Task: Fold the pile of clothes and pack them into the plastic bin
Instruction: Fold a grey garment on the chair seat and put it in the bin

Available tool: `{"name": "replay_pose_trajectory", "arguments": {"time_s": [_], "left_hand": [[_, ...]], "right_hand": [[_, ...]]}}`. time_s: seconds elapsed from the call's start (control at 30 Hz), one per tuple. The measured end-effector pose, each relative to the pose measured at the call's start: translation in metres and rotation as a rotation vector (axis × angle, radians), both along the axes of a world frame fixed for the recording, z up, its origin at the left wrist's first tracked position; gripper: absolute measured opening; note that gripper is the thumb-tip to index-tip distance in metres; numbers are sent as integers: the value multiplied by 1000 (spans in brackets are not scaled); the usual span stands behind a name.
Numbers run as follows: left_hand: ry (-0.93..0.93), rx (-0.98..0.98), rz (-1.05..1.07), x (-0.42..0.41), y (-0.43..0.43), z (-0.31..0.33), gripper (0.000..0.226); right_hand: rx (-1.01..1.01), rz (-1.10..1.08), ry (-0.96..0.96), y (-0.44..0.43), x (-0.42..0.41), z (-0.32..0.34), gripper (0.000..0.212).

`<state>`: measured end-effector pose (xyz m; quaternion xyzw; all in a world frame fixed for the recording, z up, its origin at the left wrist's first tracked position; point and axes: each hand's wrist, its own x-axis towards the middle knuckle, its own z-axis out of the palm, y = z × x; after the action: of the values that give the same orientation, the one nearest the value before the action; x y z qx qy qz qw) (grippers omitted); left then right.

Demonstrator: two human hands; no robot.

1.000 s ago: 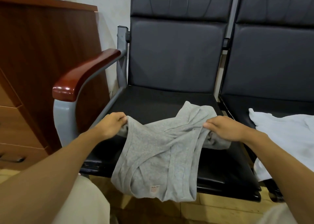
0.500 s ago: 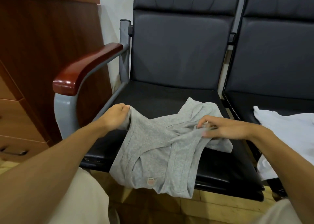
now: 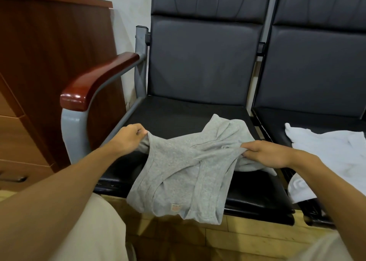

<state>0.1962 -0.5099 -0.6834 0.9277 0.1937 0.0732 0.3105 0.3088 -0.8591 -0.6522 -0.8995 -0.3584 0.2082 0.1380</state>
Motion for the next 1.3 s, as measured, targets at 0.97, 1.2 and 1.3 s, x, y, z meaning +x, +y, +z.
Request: {"name": "replay_pose_trajectory", "arguments": {"time_s": [0.97, 1.2, 1.3], "left_hand": [[192, 294, 93, -8, 6, -10, 20], [230, 282, 11, -4, 4, -11, 20], [111, 192, 1, -2, -4, -4, 24]], "right_hand": [[-59, 27, -135, -12, -12, 11, 26], [-22, -4, -94, -12, -12, 11, 41], [79, -80, -92, -13, -14, 13, 43]]}}
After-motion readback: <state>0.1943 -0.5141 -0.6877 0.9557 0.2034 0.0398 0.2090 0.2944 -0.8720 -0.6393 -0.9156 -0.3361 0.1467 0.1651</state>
